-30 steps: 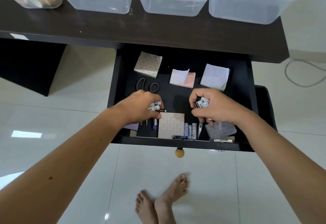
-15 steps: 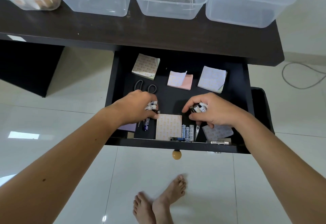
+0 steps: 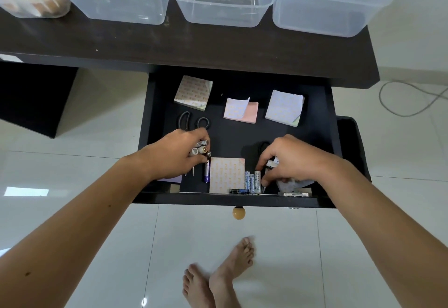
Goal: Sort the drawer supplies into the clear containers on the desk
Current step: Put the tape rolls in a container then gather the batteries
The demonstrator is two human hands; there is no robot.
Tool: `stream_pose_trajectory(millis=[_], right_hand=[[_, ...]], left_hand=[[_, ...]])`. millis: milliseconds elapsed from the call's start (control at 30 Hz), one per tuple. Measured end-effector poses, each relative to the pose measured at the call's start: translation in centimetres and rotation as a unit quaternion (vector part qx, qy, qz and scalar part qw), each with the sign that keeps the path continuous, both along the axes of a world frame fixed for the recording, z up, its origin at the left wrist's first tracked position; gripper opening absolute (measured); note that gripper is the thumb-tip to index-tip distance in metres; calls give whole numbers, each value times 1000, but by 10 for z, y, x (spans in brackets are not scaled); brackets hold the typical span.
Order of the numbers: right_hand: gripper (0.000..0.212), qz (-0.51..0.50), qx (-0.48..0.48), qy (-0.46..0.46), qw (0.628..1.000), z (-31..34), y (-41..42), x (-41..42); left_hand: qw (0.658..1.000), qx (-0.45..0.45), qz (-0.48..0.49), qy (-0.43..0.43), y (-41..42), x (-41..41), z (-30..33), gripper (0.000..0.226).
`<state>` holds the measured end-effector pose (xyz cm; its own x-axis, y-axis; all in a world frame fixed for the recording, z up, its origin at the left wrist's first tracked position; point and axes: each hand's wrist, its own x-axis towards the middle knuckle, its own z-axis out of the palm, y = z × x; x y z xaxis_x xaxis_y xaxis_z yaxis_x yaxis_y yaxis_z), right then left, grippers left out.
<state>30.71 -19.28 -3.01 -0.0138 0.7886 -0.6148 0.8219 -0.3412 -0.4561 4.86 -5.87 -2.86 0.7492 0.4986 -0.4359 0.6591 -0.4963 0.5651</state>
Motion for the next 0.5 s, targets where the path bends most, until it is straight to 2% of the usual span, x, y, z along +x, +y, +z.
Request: stream_pose_trajectory(millis=[100, 300, 400, 500], right_hand=[[35, -4, 5, 21, 1000, -1, 2, 0], [28, -17, -4, 70, 997, 5, 3, -6], [23, -49, -24, 137, 989, 7, 0, -5], [22, -92, -1, 180, 979, 8, 1, -1]], left_hand=[[1000, 0, -18, 21, 1, 0, -1, 19], [999, -7, -11, 45, 0, 3, -2, 30], [998, -12, 2, 63, 1, 3, -2, 34], [995, -12, 7, 102, 0, 1, -4, 35]])
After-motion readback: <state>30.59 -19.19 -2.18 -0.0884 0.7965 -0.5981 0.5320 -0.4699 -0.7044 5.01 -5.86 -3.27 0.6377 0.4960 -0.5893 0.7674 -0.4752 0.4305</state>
